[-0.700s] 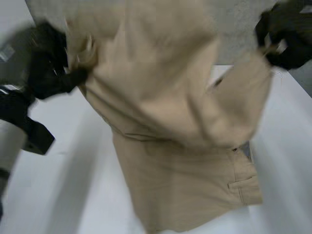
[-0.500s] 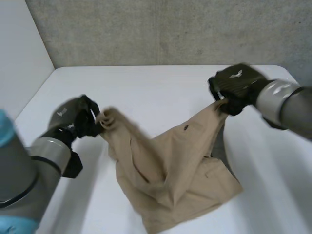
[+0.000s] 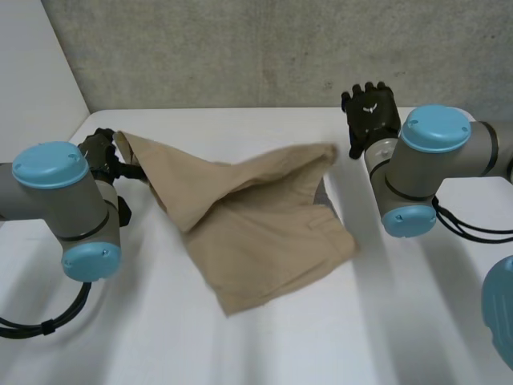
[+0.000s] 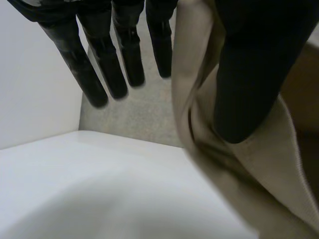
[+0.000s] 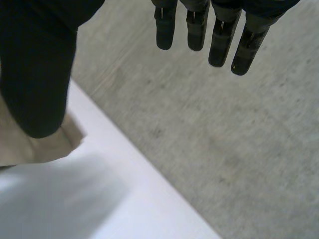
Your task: Fold the shorts.
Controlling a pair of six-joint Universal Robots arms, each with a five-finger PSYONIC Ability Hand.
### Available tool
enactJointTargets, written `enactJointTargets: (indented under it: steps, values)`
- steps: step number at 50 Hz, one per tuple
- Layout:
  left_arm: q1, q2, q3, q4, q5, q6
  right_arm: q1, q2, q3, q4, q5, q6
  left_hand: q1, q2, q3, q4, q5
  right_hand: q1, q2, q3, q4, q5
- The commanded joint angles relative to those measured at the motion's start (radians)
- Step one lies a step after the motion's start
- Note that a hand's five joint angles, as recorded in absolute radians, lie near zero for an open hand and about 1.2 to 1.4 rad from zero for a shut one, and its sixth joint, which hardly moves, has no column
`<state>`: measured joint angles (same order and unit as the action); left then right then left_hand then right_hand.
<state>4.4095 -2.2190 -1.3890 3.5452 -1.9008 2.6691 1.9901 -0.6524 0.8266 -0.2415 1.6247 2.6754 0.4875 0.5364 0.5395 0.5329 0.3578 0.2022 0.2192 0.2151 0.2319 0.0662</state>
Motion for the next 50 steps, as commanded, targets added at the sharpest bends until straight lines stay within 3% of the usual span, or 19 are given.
enactJointTargets:
  steps: [1, 7, 15, 18, 19, 26, 35, 42, 46, 50]
  values:
    - [-0.016, 0.071, -0.025, -0.109, 0.015, 0.04, 0.006, -0.059, 0.044, 0.12, -0.003, -0.012, -0.277, -0.326, -0.329, -0.322, -0.322, -0.028, -0.045, -0.041, -0.057, -0.066]
    - [-0.015, 0.209, -0.128, -0.141, 0.071, 0.087, 0.006, -0.232, 0.218, 0.156, -0.019, -0.02, -0.289, -0.338, -0.341, -0.334, -0.333, -0.028, -0.045, -0.041, -0.057, -0.066]
    - [-0.045, 0.38, -0.333, -0.137, 0.265, 0.282, 0.001, -0.437, 0.485, 0.194, -0.094, -0.028, -0.271, -0.32, -0.323, -0.316, -0.316, -0.028, -0.045, -0.041, -0.057, -0.066]
    - [-0.07, 0.384, -0.355, -0.132, 0.298, 0.322, 0.006, -0.479, 0.564, 0.203, -0.112, -0.035, -0.268, -0.317, -0.32, -0.314, -0.313, -0.028, -0.045, -0.041, -0.057, -0.066]
    - [-0.114, 0.378, -0.369, -0.118, 0.325, 0.377, 0.006, -0.486, 0.583, 0.203, -0.115, -0.038, -0.268, -0.317, -0.32, -0.314, -0.313, -0.028, -0.045, -0.041, -0.057, -0.066]
    - [-0.203, 0.279, -0.341, -0.055, 0.327, 0.506, 0.042, -0.495, 0.69, 0.2, -0.126, -0.051, -0.259, -0.308, -0.311, -0.305, -0.304, -0.028, -0.045, -0.041, -0.057, -0.066]
    - [-0.213, 0.05, -0.15, 0.004, 0.316, 0.641, 0.07, -0.484, 0.749, 0.188, -0.123, -0.062, -0.23, -0.279, -0.282, -0.275, -0.275, -0.028, -0.045, -0.041, -0.057, -0.066]
    - [-0.19, -0.083, 0.033, 0.006, 0.278, 0.652, 0.069, -0.484, 0.773, 0.174, -0.125, -0.062, -0.23, -0.279, -0.282, -0.275, -0.275, -0.028, -0.045, -0.041, -0.057, -0.066]
    - [-0.15, -0.163, 0.186, 0.029, 0.276, 0.675, 0.067, -0.484, 0.79, 0.159, -0.125, -0.063, -0.215, -0.264, -0.267, -0.261, -0.26, -0.028, -0.045, -0.041, -0.057, -0.066]
    - [-0.008, -0.322, 0.581, 0.133, 0.198, 0.797, 0.064, -0.489, 0.798, 0.159, -0.123, -0.063, 0.052, 0.003, 0.0, 0.006, 0.007, -0.028, -0.045, -0.041, -0.057, -0.066]
